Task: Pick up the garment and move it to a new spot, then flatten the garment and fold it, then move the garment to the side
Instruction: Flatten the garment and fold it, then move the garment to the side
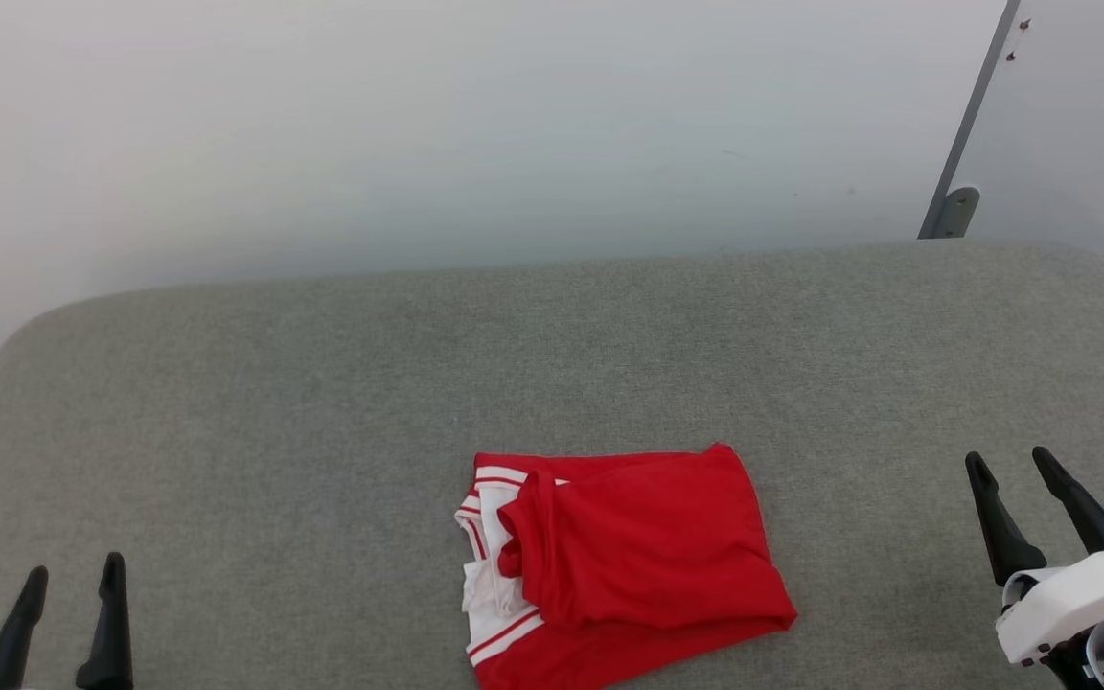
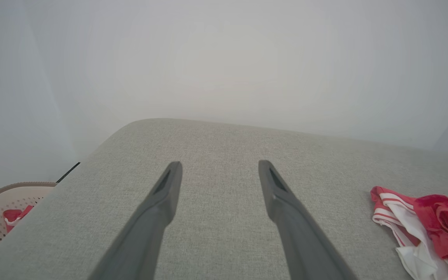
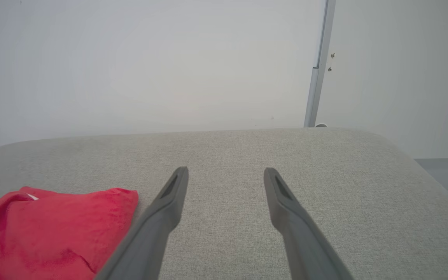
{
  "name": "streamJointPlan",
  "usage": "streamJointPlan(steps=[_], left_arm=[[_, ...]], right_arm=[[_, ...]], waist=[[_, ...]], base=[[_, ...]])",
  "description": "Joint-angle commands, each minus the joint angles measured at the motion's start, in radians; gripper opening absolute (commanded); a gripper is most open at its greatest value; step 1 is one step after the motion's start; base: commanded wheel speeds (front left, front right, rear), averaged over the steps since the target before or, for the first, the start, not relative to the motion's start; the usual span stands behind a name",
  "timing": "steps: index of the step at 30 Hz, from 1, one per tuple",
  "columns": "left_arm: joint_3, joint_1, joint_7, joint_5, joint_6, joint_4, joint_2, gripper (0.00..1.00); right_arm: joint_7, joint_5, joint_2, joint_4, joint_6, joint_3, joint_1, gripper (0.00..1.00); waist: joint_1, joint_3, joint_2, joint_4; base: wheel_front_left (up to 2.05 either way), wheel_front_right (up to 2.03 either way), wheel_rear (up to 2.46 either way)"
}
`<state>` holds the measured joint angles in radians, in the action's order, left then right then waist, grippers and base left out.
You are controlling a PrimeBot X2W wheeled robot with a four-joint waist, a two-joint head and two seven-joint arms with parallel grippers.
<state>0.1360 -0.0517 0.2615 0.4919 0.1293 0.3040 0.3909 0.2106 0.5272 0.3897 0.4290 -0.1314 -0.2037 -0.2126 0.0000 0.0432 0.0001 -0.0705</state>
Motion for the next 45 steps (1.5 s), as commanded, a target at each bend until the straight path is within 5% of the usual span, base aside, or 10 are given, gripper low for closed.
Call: streamJointPlan(steps=[1,12,21,33,45], left_arm=[[-0.003,-0.008,0.003,0.004,0.002,0.001,0.003,1.00],[-0.018,0.002,0.003,0.007,0.002,0.002,0.006,1.00],[-0.061,0.027,0.003,0.010,0.002,0.007,0.010,1.00],[-0.104,0.054,0.003,0.029,0.002,0.021,0.004,1.00],[-0.123,0.088,0.003,0.043,0.002,0.028,-0.001,1.00]], right_arm=[[-0.005,-0.010,-0.004,-0.008,0.002,0.006,0.016,1.00],[-0.051,-0.021,-0.009,-0.031,0.002,-0.006,0.024,1.00],[-0.139,-0.003,-0.012,-0.032,0.002,-0.070,-0.008,1.00],[-0.279,0.025,-0.007,0.050,0.002,-0.123,-0.059,1.00],[-0.473,0.066,-0.012,0.142,0.002,-0.153,-0.102,1.00]], waist=[[0.0000,0.000,-0.0001,0.002],[0.0000,0.001,-0.0001,0.048],[0.0000,-0.010,-0.0001,0.149],[0.0000,-0.051,-0.0001,0.256],[0.0000,-0.107,-0.0001,0.290]], base=[[0.00,0.00,0.00],[0.00,0.00,0.00],[0.00,0.00,0.00],[0.00,0.00,0.00],[0.00,0.00,0.00]])
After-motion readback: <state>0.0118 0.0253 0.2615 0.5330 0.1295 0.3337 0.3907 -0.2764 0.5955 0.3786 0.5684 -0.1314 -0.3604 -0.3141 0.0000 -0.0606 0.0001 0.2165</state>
